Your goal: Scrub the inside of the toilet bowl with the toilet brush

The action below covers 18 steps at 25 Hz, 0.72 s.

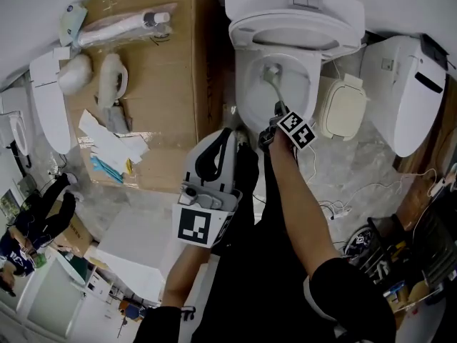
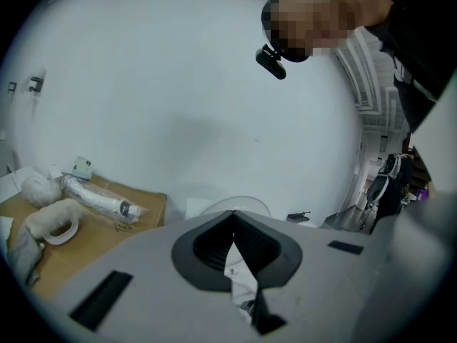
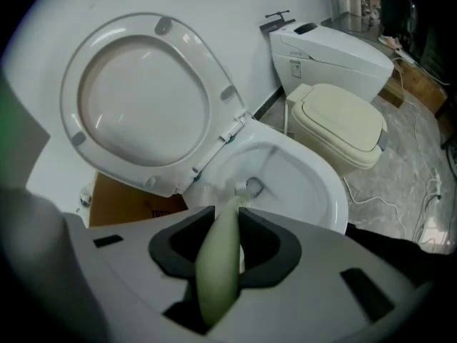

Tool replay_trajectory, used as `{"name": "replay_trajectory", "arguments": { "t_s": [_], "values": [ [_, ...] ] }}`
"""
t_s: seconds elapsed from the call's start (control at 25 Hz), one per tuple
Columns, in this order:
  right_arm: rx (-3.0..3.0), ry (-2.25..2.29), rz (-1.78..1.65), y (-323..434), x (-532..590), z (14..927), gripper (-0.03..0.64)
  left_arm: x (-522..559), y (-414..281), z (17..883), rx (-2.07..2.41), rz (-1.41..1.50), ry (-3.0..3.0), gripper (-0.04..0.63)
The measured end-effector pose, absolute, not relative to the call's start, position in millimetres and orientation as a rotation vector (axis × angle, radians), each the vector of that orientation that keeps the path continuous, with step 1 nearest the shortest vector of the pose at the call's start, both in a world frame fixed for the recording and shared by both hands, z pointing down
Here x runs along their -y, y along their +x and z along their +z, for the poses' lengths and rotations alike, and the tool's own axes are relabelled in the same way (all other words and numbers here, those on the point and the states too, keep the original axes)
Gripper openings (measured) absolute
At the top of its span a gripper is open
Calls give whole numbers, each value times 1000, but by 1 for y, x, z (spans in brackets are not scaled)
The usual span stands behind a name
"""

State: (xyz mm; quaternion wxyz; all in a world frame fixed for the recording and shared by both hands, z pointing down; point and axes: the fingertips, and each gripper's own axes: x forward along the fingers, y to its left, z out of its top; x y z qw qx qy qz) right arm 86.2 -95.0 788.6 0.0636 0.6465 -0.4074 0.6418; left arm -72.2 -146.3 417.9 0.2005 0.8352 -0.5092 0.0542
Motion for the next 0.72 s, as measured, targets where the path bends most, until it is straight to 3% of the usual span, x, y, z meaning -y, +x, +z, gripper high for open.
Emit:
{"name": "replay_trajectory", "arguments": {
  "t_s": [0.28, 0.72],
  "values": [
    [1202, 1946, 2058, 55, 92, 820, 114, 146, -86, 439, 1431, 149, 2300, 8],
    [1357, 1662, 1822, 53, 51, 837, 115, 129, -91, 445, 1421, 111, 2296, 8]
  ]
}}
